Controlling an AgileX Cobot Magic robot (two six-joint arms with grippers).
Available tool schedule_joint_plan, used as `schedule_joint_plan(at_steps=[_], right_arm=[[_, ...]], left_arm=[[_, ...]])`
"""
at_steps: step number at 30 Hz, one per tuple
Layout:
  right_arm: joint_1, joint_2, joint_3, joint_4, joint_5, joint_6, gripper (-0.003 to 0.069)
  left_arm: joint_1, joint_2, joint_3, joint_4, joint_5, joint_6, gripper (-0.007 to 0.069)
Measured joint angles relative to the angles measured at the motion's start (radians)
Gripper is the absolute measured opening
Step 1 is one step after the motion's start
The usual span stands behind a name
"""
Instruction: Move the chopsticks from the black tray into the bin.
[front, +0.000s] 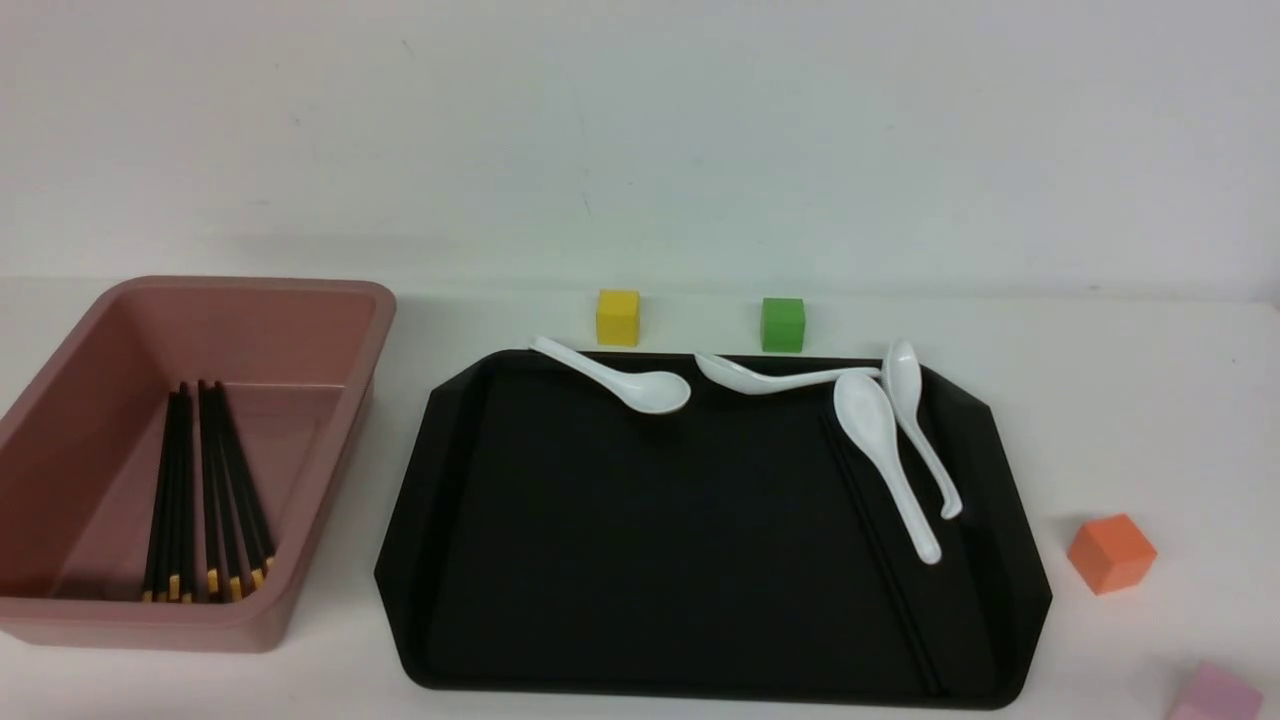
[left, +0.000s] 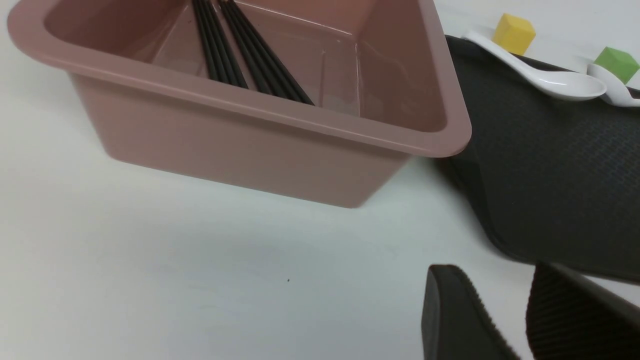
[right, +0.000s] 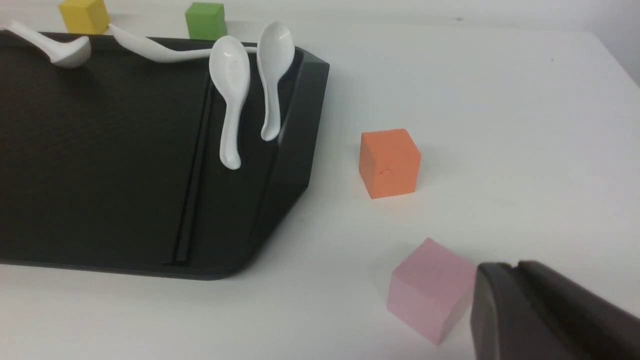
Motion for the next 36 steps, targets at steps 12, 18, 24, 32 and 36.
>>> schedule_joint_plan(at_steps=[12,18,24,32,36], right_arm=[[0.000,0.000,-0.001,0.000,0.000,0.000,0.0073],[0.000,0.000,-0.001,0.000,0.000,0.000,0.0080],[0.000,0.000,-0.001,0.000,0.000,0.000,0.0086],[0.000,0.000,-0.001,0.000,0.000,0.000,0.0097],[0.000,0.000,-0.001,0.000,0.000,0.000,0.0099]], left_arm=[[0.000,0.000,0.000,0.000,0.000,0.000,0.0238],[0.000,0.000,0.000,0.000,0.000,0.000,0.0238],[0.000,0.000,0.000,0.000,0.000,0.000,0.0238],[0.000,0.000,0.000,0.000,0.000,0.000,0.0238],[0.000,0.000,0.000,0.000,0.000,0.000,0.0238]])
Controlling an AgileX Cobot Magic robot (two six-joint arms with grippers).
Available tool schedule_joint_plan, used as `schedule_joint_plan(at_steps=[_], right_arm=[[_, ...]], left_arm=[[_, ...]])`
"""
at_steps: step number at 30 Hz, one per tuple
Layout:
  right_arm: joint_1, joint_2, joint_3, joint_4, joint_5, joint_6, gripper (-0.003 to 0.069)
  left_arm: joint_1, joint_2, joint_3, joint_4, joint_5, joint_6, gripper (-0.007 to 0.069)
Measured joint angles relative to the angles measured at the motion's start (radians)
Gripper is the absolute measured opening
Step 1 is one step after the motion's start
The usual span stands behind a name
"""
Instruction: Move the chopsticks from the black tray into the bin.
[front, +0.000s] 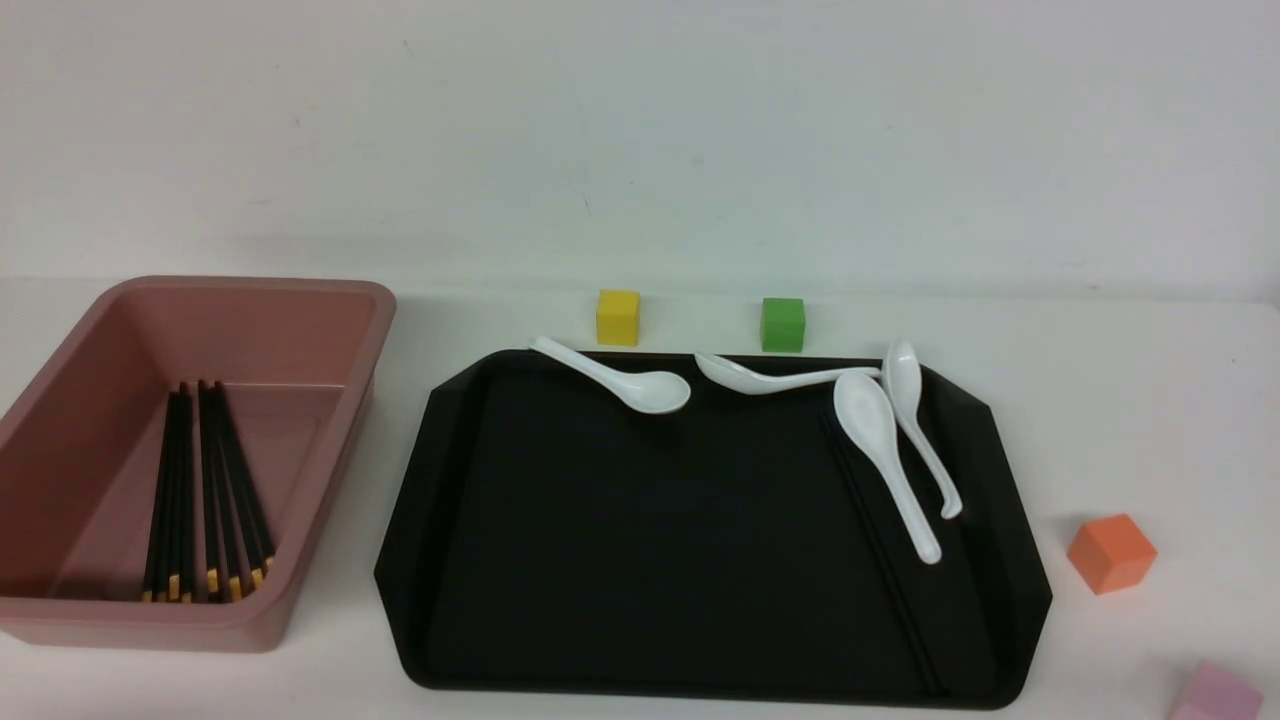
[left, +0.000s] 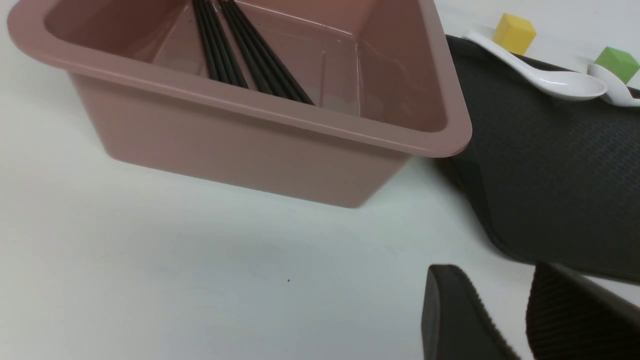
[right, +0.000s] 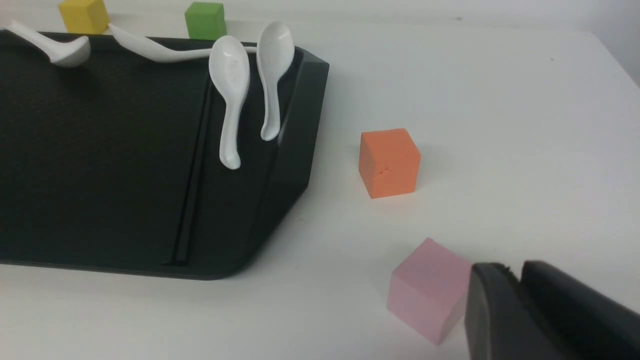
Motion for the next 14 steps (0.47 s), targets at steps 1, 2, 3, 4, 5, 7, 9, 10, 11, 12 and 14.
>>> schedule_joint_plan(at_steps=[1,2,3,4,5,7,9,10,11,12,14], right_arm=[[0.000,0.000,0.000,0.000,0.000,0.000,0.0100],[0.000,0.000,0.000,0.000,0.000,0.000,0.0102],[0.000,0.000,0.000,0.000,0.000,0.000,0.0104],[0.000,0.000,0.000,0.000,0.000,0.000,0.0106],[0.000,0.000,0.000,0.000,0.000,0.000,0.0106],[0.000,0.000,0.000,0.000,0.000,0.000,0.0109],[0.000,0.000,0.000,0.000,0.000,0.000,0.0111],[0.000,0.000,0.000,0.000,0.001,0.000,0.0111],[0.000,0.000,0.000,0.000,0.001,0.000,0.0113],[0.000,0.000,0.000,0.000,0.001,0.000,0.0115],[0.000,0.000,0.000,0.000,0.001,0.000,0.0118]], left_arm=[[0.000,0.000,0.000,0.000,0.000,0.000,0.0238],[0.000,0.000,0.000,0.000,0.000,0.000,0.0238],[0.000,0.000,0.000,0.000,0.000,0.000,0.0238],[0.000,0.000,0.000,0.000,0.000,0.000,0.0238],[0.000,0.000,0.000,0.000,0.000,0.000,0.0238],[0.000,0.000,0.000,0.000,0.000,0.000,0.0238],[0.000,0.000,0.000,0.000,0.000,0.000,0.0238],[0.000,0.000,0.000,0.000,0.000,0.000,0.0238],[0.000,0.000,0.000,0.000,0.000,0.000,0.0238],[0.000,0.000,0.000,0.000,0.000,0.000,0.0238],[0.000,0.000,0.000,0.000,0.000,0.000,0.0238]])
